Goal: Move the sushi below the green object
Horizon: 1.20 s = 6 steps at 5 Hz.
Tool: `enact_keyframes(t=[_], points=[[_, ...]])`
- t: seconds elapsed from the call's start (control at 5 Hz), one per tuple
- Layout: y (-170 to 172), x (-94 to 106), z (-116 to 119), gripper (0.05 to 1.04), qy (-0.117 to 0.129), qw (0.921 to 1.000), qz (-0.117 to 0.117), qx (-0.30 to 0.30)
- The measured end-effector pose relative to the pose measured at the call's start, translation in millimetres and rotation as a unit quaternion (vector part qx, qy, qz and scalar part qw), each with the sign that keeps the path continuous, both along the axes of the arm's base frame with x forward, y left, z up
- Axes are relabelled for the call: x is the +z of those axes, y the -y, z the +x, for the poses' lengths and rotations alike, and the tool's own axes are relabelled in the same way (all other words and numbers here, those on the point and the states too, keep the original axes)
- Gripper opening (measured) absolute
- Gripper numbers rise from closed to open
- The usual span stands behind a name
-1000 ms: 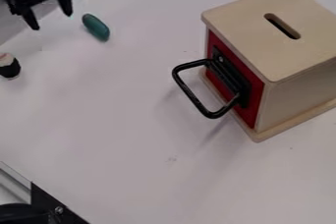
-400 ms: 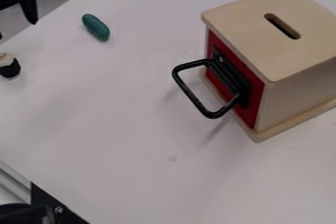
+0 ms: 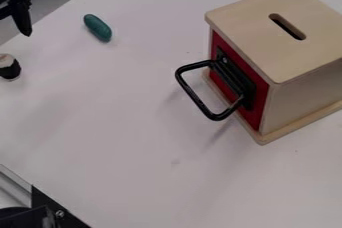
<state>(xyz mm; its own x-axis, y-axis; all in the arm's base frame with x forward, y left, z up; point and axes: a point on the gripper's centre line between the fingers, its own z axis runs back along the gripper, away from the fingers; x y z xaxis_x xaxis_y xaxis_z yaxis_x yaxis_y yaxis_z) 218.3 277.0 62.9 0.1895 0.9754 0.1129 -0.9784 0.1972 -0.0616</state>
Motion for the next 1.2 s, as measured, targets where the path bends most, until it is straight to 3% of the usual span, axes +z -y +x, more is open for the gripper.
enact_keyframes(t=[0.2,0.6,0.8,1.0,1.2], points=[[-2,-6.2,-1,0.999,0.004,1.0000,0.007,0.002],[-9,-27.9,-16,0.999,-0.024,0.9997,0.008,0.007],[-12,-35.8,-21,0.999,-0.025,0.9996,0.006,0.011],[-8,-55.1,-23,0.948,-0.038,0.9991,-0.016,0.005],[-9,-56.1,-22,0.663,-0.031,0.9993,-0.019,0.004]])
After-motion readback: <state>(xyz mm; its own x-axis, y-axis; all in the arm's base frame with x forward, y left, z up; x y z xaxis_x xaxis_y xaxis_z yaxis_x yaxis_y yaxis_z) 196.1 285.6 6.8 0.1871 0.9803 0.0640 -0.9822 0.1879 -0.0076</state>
